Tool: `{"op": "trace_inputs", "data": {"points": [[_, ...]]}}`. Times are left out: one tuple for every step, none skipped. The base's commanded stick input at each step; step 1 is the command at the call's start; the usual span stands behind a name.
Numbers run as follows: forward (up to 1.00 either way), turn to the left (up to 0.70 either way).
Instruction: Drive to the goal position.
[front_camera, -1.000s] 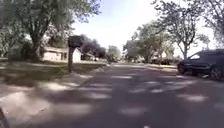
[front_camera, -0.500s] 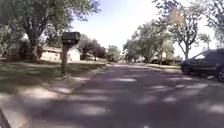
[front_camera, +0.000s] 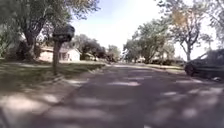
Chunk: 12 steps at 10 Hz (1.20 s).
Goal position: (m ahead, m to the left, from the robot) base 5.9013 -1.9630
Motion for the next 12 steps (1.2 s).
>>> {"op": "trace_inputs", "data": {"points": [[1.0,0.0],[1.0,0.0],[1.0,0.0],[1.0,0.0],[1.0,0.0],[1.0,0.0],[1.0,0.0],[1.0,0.0],[1.0,0.0],[1.0,0.0],[1.0,0.0],[1.0,0.0]]}}
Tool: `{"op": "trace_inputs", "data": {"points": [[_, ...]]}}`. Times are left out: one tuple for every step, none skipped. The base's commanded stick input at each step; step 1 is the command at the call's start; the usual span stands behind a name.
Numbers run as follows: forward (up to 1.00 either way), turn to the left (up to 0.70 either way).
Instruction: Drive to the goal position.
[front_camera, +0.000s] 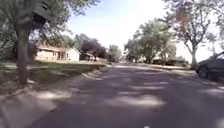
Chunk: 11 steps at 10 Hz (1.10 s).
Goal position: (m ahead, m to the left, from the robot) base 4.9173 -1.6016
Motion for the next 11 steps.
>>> {"op": "trace_inputs", "data": {"points": [[1.0,0.0],[1.0,0.0],[1.0,0.0],[1.0,0.0],[1.0,0.0],[1.0,0.0],[1.0,-0.03],[1.0,-0.12],[1.0,-0.21],[1.0,-0.3],[1.0,-0.11]]}}
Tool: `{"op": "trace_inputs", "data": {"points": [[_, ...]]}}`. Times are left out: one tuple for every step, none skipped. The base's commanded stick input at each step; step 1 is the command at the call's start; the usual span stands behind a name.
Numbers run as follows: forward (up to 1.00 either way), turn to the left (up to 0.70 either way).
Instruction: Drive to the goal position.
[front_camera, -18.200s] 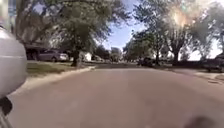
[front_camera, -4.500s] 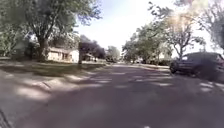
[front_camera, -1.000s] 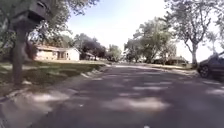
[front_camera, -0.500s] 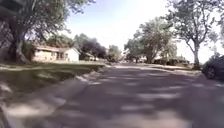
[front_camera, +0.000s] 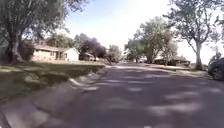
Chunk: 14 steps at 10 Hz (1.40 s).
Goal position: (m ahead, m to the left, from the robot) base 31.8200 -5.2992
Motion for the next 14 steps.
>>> {"op": "trace_inputs", "data": {"points": [[1.0,0.0],[1.0,0.0],[1.0,0.0],[1.0,0.0],[1.0,0.0],[1.0,0.0],[1.0,0.0],[1.0,0.0],[1.0,0.0],[1.0,0.0],[1.0,0.0],[1.0,0.0],[1.0,0.0],[1.0,0.0]]}}
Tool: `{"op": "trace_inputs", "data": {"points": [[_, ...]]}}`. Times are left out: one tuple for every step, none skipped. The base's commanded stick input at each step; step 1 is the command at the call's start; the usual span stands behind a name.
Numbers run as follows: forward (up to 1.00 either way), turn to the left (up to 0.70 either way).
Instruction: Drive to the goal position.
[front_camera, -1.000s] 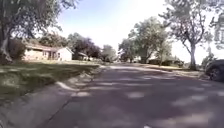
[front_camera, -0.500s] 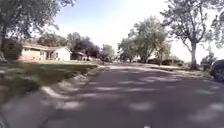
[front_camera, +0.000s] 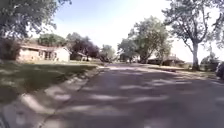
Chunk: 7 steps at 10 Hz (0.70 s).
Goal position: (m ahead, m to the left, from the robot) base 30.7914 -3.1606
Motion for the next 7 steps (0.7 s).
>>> {"op": "trace_inputs", "data": {"points": [[1.0,0.0],[1.0,0.0],[1.0,0.0],[1.0,0.0],[1.0,0.0],[1.0,0.0],[1.0,0.0]]}}
